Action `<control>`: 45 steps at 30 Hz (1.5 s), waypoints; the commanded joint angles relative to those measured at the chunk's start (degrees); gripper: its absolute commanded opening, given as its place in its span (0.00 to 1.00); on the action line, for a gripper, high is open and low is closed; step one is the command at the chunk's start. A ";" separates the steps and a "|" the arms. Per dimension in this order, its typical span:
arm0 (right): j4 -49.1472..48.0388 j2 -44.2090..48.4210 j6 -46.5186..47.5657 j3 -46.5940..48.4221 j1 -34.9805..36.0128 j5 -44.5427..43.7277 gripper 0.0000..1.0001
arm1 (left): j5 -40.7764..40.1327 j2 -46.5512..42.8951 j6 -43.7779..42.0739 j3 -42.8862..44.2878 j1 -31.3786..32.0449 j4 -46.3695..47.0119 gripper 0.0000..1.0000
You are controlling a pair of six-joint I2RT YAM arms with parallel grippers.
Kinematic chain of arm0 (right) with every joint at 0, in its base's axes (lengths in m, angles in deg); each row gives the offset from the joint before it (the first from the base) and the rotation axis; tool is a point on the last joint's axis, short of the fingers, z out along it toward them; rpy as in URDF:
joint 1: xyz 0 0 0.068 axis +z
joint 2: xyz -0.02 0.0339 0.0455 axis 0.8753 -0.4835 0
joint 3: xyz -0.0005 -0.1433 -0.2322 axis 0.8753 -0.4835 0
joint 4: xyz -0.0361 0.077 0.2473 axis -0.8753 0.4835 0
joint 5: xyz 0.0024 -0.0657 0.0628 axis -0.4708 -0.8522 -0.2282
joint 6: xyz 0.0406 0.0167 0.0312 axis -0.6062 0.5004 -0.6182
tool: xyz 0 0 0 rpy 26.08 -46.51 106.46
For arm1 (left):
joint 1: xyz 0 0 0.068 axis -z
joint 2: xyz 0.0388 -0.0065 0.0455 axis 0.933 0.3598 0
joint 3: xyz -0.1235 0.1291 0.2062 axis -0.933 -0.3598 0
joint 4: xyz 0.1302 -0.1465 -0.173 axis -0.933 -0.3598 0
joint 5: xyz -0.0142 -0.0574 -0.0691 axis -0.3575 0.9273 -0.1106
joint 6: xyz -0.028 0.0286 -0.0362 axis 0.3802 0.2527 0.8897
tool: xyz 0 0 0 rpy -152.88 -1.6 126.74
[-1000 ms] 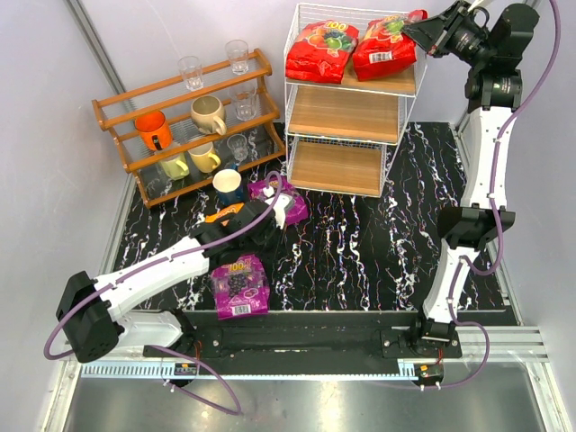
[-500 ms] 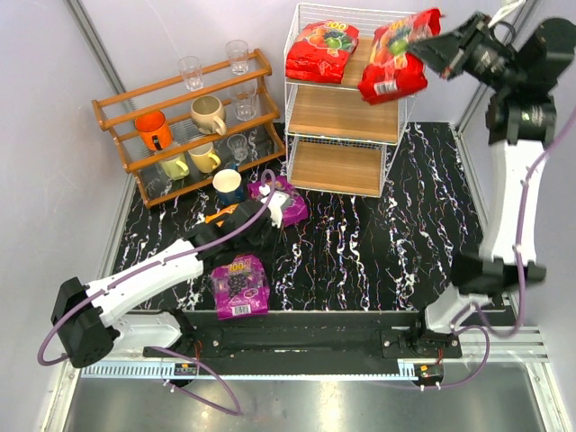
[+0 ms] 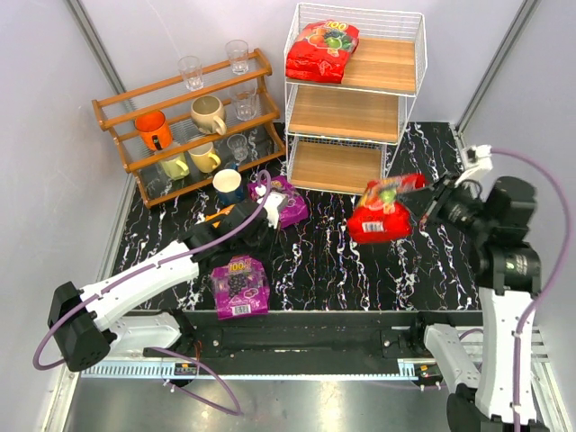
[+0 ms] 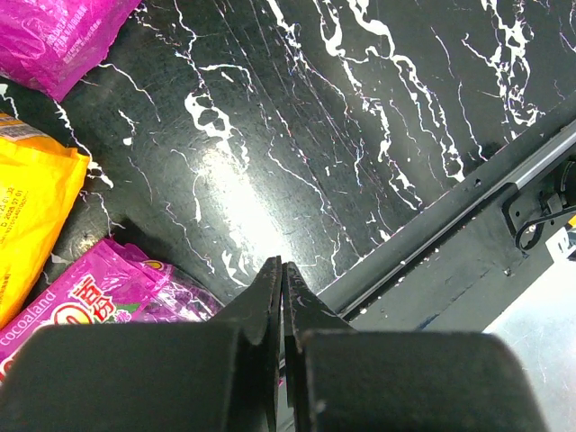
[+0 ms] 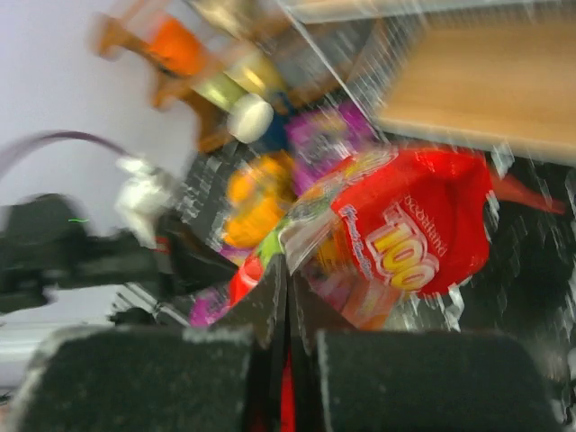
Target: Place and organize the candy bags onto the shelf
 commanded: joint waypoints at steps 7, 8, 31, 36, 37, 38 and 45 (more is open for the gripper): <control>17.70 -2.21 4.09 -14.26 5.33 -24.53 0.00 | -1.01 -1.51 0.41 0.25 -0.27 0.00 0.00; 17.79 -3.27 3.30 -13.83 8.39 -27.94 0.00 | -1.01 -1.60 0.32 0.16 -0.27 0.00 0.00; 5.34 -38.51 -9.27 -8.73 57.88 -63.31 0.22 | -4.26 -8.28 1.55 -6.60 -0.45 -0.44 0.00; -7.67 -43.79 -7.78 -8.11 61.33 -49.97 0.36 | -4.96 -9.24 1.90 -7.66 -0.63 -0.61 0.00; -12.14 -43.62 -7.26 -8.20 61.76 -47.77 0.37 | -5.05 -9.68 1.99 -8.01 -0.63 -0.70 0.00; -13.83 -42.93 -7.08 -8.28 62.46 -46.36 0.39 | -5.05 -9.86 2.08 -8.10 -0.71 -0.88 0.00; -24.92 -22.64 -9.62 -16.88 62.56 -52.31 0.69 | -5.76 -11.00 2.17 -8.72 -0.89 -1.23 0.00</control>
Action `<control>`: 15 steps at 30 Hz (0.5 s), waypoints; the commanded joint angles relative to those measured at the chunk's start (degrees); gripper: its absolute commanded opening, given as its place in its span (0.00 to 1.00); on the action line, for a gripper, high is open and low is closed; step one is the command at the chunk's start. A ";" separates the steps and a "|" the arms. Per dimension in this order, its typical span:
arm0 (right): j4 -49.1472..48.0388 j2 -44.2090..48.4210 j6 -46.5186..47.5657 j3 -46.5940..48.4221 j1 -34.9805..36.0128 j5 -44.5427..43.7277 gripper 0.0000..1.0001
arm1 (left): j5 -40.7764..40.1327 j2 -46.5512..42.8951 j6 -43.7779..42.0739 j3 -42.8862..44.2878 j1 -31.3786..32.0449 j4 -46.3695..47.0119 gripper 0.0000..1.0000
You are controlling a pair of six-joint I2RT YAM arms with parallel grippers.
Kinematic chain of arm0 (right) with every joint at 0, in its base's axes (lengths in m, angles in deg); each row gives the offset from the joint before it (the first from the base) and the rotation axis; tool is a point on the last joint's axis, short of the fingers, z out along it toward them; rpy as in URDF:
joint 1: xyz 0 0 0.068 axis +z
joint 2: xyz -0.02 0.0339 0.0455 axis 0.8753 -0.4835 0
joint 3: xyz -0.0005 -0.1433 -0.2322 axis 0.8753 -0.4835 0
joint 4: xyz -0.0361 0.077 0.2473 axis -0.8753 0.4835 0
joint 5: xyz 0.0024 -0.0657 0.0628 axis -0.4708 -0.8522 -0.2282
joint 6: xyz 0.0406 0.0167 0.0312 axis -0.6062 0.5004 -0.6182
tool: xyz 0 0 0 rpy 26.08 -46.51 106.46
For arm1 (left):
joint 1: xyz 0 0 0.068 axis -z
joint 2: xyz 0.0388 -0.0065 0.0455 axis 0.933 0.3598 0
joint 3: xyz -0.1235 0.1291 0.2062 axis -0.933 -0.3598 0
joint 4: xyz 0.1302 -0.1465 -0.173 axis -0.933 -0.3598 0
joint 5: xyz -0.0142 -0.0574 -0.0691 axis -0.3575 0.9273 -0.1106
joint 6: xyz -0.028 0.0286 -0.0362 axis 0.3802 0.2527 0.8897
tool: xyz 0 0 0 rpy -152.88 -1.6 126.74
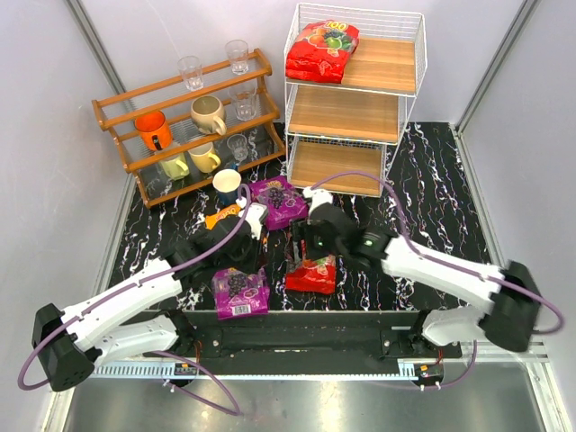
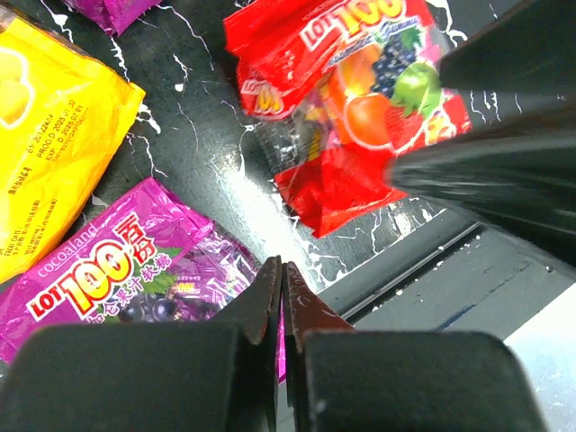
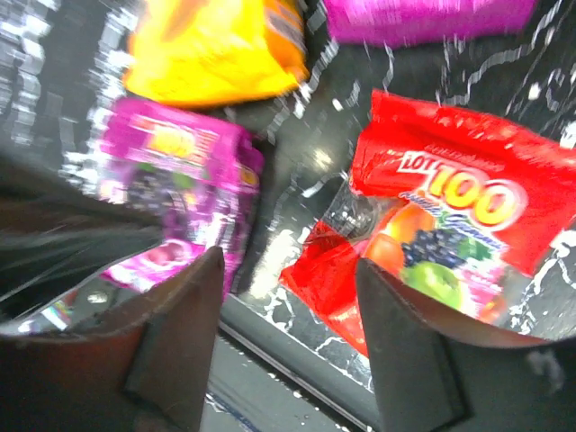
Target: Place and organize the candy bags onto the shelf
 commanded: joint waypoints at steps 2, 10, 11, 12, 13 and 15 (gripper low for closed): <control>-8.51 17.44 -2.52 -4.81 0.05 -7.41 0.75 | -1.30 -1.01 0.51 -0.12 -0.37 1.04 0.00; -1.90 22.04 -17.89 -17.55 -0.04 -14.12 0.86 | -0.07 -0.13 0.59 -0.04 -0.37 2.01 0.00; -4.00 22.22 -19.21 -21.22 -0.04 -13.94 0.87 | 0.11 -0.05 0.59 0.05 -0.37 2.10 0.00; -4.98 22.65 -22.53 -23.17 -0.04 -13.85 0.88 | 0.20 -0.13 0.51 0.05 -0.37 2.01 0.00; -6.55 24.05 -24.04 -25.19 -0.04 -13.93 0.88 | 0.29 -0.22 0.59 0.05 -0.37 2.01 0.00; -14.10 25.90 -27.64 -32.30 -0.04 -13.50 0.89 | 0.46 -0.48 0.59 -0.04 -0.28 2.01 0.00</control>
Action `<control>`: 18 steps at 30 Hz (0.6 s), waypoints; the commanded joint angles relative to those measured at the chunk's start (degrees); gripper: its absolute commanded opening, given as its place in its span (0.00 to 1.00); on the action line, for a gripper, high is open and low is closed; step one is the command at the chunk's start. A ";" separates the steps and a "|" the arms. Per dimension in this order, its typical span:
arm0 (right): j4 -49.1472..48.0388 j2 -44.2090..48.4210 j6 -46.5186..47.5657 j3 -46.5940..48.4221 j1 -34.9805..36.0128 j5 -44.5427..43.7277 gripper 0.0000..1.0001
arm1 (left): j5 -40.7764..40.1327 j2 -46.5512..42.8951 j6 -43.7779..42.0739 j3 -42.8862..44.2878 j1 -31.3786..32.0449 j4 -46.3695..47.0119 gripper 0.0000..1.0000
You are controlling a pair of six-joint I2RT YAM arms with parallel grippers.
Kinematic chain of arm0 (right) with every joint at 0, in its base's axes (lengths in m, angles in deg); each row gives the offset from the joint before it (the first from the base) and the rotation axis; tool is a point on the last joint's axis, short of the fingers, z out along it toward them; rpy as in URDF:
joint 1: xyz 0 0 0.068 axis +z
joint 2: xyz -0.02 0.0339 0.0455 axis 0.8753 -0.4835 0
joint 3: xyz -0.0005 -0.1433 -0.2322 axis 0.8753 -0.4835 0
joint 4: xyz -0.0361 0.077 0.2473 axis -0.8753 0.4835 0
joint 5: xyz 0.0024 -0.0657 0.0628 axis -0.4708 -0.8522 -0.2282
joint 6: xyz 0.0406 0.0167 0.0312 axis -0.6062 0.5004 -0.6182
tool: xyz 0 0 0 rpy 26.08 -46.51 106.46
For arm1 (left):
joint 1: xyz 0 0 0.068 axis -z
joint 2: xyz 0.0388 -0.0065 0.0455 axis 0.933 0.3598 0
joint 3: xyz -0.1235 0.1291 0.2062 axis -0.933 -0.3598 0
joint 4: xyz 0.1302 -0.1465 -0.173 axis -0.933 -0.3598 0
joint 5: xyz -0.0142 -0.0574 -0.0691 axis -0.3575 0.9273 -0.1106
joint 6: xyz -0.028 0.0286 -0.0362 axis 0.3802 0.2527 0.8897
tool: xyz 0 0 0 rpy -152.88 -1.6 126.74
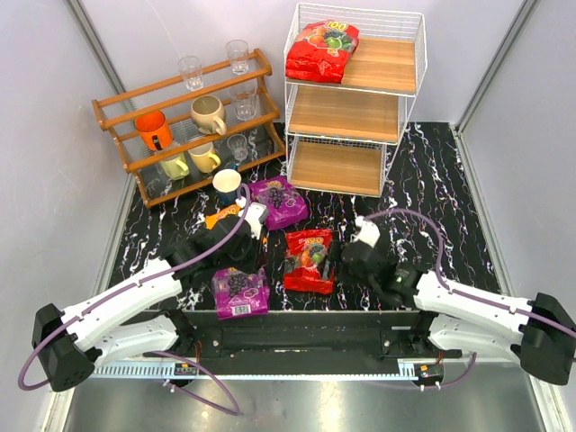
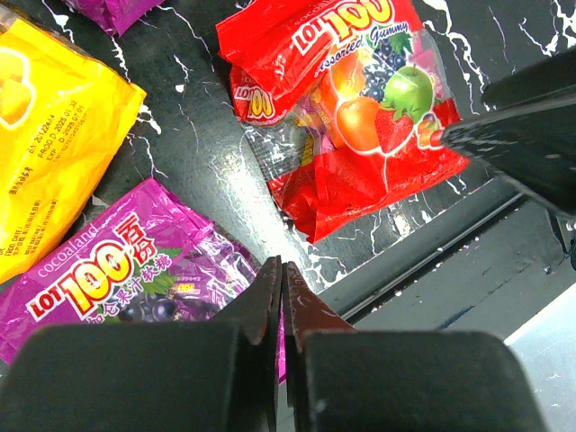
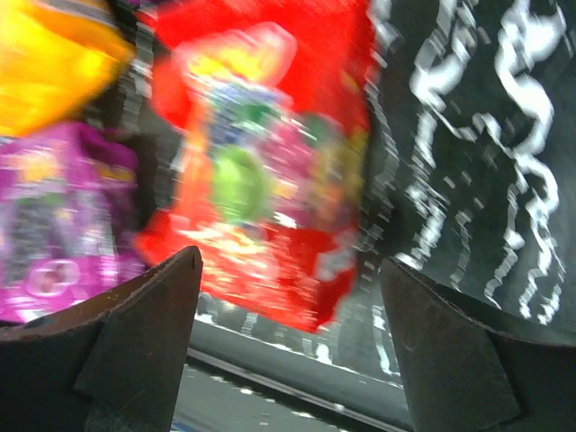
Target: Place and organize the candy bags onto the shelf
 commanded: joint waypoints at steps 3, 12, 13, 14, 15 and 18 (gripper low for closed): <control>-16.01 5.94 -12.72 -14.36 0.07 -1.63 0.91 | 0.53 -0.33 0.42 -0.21 -0.26 1.88 0.00; -21.91 6.47 -11.76 -17.01 0.07 -1.63 0.91 | 0.70 0.46 0.33 0.23 -0.26 1.79 0.00; -22.26 6.39 -11.50 -17.01 0.07 -1.80 0.91 | 0.70 0.46 0.33 0.32 -0.26 1.79 0.00; -22.44 5.95 -11.32 -16.66 0.07 -1.89 0.89 | 0.70 0.55 0.24 0.40 -0.26 1.70 0.00; -22.52 5.43 -11.23 -16.48 -0.02 -2.15 0.88 | 0.70 0.63 0.24 0.32 -0.34 1.79 0.00; -23.66 1.66 -11.41 -16.13 0.07 -1.72 0.83 | 0.79 0.81 0.07 0.40 -0.26 1.88 0.00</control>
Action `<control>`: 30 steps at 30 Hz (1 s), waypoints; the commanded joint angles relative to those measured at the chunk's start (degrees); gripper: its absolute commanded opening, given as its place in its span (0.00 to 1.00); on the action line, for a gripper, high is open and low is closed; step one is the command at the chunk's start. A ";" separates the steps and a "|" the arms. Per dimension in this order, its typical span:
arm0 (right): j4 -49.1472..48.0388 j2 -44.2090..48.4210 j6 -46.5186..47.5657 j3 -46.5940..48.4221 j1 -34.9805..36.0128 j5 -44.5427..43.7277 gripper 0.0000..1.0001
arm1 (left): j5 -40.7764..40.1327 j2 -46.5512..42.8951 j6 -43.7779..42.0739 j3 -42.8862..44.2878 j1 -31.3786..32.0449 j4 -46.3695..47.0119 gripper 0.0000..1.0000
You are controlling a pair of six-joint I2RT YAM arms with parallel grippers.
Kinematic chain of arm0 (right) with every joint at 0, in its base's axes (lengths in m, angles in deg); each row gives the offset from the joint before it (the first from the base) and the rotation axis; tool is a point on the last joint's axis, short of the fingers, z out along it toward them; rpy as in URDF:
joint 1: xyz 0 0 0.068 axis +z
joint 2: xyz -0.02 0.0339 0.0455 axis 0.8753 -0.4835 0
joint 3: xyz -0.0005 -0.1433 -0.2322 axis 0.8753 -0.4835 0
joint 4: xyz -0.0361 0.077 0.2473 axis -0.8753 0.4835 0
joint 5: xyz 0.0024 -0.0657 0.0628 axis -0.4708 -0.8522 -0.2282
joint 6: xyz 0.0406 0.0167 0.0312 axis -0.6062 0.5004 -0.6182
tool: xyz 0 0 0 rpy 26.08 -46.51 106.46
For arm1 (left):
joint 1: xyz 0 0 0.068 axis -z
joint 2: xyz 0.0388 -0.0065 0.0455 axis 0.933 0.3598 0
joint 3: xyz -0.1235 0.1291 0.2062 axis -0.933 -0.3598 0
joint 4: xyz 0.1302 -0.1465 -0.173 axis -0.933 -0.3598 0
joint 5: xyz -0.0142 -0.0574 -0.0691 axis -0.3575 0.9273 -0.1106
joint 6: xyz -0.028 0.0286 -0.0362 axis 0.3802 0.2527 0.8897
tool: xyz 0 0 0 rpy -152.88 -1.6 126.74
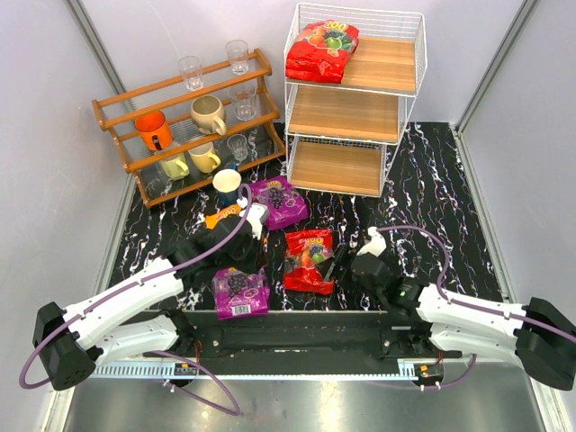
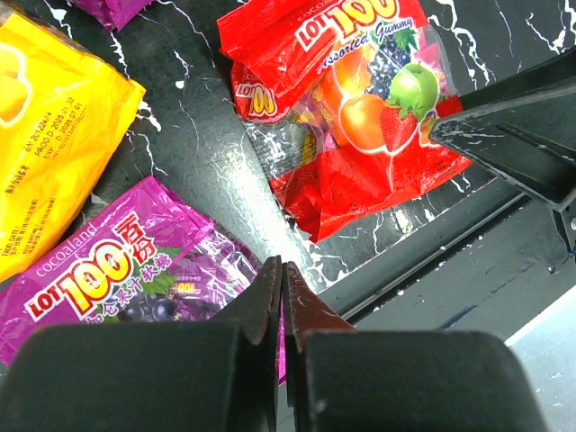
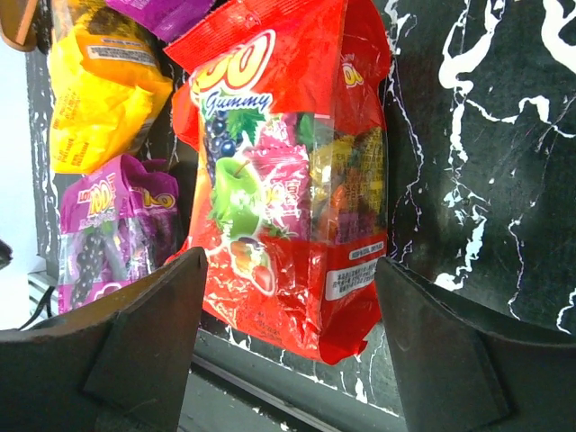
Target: Place and organize the candy bags onto the shelf
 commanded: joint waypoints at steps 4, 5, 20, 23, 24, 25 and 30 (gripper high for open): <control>-5.97 -6.55 -1.12 1.84 -0.02 -0.99 0.70 | 0.97 -0.04 0.07 0.23 -0.26 1.51 0.00; -5.97 -7.34 -1.38 2.19 -0.02 -1.08 0.65 | 1.06 -0.22 -0.02 0.23 -0.26 1.33 0.00; 22.75 -5.05 35.41 46.90 -0.19 -8.45 0.00 | 0.27 -2.68 0.24 0.05 -0.34 0.45 0.00; 25.05 -7.60 41.92 57.80 -1.76 -9.42 0.00 | 0.44 -2.15 0.07 0.32 -0.34 0.45 0.00; 25.40 -9.09 43.34 60.61 -3.08 -8.91 0.00 | 0.62 -2.24 0.07 0.40 -0.34 0.45 0.00; 26.01 -10.06 45.53 66.30 -4.75 -7.60 0.00 | 0.62 -2.15 -0.02 0.32 -0.34 0.36 0.00; 30.31 -19.19 50.46 88.35 -17.49 5.86 0.00 | 0.79 -2.94 -0.02 0.23 -0.34 0.36 0.00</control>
